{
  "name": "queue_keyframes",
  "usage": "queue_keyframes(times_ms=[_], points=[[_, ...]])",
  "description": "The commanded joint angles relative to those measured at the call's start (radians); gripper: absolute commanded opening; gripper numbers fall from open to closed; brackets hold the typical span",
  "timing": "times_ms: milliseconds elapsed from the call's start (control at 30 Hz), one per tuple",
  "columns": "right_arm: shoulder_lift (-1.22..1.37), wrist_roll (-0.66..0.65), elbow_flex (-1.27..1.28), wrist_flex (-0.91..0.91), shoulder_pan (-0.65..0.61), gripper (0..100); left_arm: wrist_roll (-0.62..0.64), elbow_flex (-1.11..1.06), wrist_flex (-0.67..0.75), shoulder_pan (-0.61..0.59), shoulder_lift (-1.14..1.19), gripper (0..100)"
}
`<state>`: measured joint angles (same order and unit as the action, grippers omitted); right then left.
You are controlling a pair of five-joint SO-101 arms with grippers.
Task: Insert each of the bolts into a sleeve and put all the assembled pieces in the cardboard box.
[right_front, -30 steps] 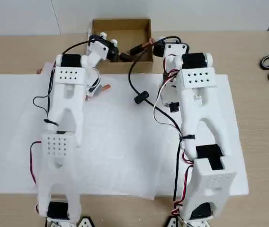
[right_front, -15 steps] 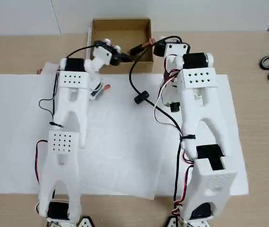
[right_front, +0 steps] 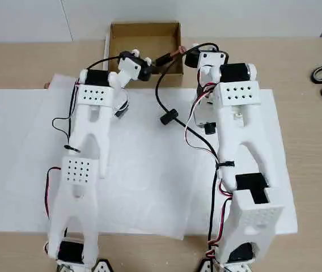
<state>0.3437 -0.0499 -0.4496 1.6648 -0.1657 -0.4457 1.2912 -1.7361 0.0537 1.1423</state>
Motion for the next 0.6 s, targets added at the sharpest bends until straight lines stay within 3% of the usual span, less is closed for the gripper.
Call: queue_keyframes(times_ms=[0, 333, 567], points=[[-0.081, -0.002, -0.012, 0.01, 0.012, 0.4, 0.018, -0.035, -0.02, 0.017, -0.186, 0], [-0.133, -0.002, -0.012, 0.01, 0.012, 0.4, -0.003, -0.585, -0.02, 0.017, -0.721, 0], [-0.134, -0.002, -0.012, 0.01, 0.012, 0.4, -0.302, -1.041, -0.017, 0.017, -1.057, 0]])
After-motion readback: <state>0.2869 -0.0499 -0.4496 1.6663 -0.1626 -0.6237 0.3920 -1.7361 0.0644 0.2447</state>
